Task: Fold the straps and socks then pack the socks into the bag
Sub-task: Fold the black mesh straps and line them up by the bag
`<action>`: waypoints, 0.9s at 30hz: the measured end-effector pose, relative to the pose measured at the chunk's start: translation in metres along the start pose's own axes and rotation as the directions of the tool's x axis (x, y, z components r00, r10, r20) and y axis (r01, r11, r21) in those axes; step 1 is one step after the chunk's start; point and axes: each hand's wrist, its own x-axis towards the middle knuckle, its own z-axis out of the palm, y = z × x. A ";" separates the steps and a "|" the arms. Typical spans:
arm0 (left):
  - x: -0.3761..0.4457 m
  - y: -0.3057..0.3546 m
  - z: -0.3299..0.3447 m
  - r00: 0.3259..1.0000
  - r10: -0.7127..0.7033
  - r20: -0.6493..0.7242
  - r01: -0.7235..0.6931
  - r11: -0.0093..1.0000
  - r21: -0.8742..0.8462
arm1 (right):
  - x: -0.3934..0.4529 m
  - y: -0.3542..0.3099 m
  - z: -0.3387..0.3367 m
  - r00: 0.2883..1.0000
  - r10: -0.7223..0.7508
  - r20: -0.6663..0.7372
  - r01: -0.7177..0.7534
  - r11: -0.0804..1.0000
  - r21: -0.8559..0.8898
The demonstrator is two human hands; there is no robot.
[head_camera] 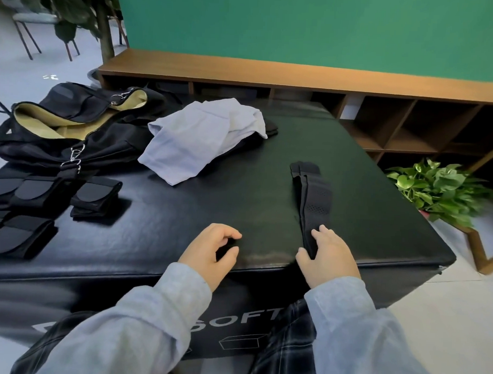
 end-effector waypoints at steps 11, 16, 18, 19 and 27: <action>-0.001 -0.002 0.000 1.000 0.027 -0.001 -0.027 0.999 0.021 | 0.000 0.003 -0.023 0.997 -0.058 0.041 0.052 0.992 0.117; -0.001 -0.002 0.000 0.999 0.036 -0.009 -0.035 0.999 0.031 | -0.003 0.004 -0.022 0.991 0.043 -0.125 -0.019 0.982 0.187; -0.001 -0.001 0.000 0.999 0.031 -0.007 -0.031 0.999 0.038 | -0.004 0.002 -0.021 0.989 0.056 -0.135 -0.024 0.974 0.227; -0.001 -0.001 0.000 1.000 0.031 -0.007 -0.030 0.999 0.039 | -0.005 0.001 -0.021 0.987 0.064 -0.144 -0.026 0.968 0.251; -0.001 -0.001 0.000 1.000 0.024 -0.012 -0.024 1.000 0.008 | -0.011 -0.006 -0.018 0.934 -0.001 -0.357 0.131 0.931 0.340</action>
